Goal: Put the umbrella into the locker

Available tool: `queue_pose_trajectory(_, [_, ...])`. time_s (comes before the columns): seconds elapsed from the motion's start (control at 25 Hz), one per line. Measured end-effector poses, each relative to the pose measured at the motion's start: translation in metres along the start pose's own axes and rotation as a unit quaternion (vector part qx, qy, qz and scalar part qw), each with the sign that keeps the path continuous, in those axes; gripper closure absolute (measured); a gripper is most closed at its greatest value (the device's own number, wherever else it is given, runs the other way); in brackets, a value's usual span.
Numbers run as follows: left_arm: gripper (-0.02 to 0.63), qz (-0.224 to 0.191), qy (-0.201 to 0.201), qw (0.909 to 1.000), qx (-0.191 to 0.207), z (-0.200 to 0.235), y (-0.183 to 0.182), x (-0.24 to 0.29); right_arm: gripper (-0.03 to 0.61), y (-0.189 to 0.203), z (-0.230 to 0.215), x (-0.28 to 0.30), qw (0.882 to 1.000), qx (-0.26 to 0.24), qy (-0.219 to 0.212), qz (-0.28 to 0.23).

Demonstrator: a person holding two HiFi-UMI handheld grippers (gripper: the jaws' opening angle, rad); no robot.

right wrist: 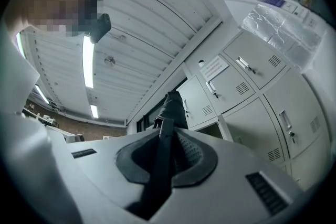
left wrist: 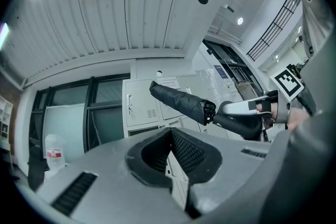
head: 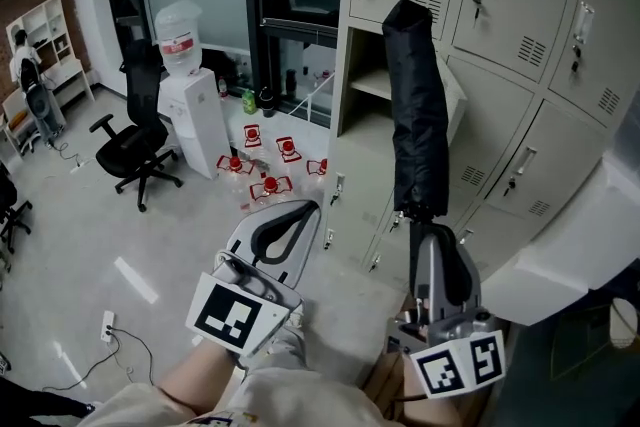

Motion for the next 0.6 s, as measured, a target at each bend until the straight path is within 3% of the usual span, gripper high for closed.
queue_pose_trajectory(0.6, [0.606, 0.032, 0.041, 0.9986, -0.007, 0.081, 0.08, 0.088, 0.54, 0.076, -0.052, 0.113, 0.997, 0.022, 0.041, 0.059])
Point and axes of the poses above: the fingertips, and each gripper's own axes: x forward along the fingers, z to its left, y out of its underside, the point moved 2 cm from there along -x, backward along the fingers, and after that the axes turned 7 degrees about x, right-handed, at the moved point
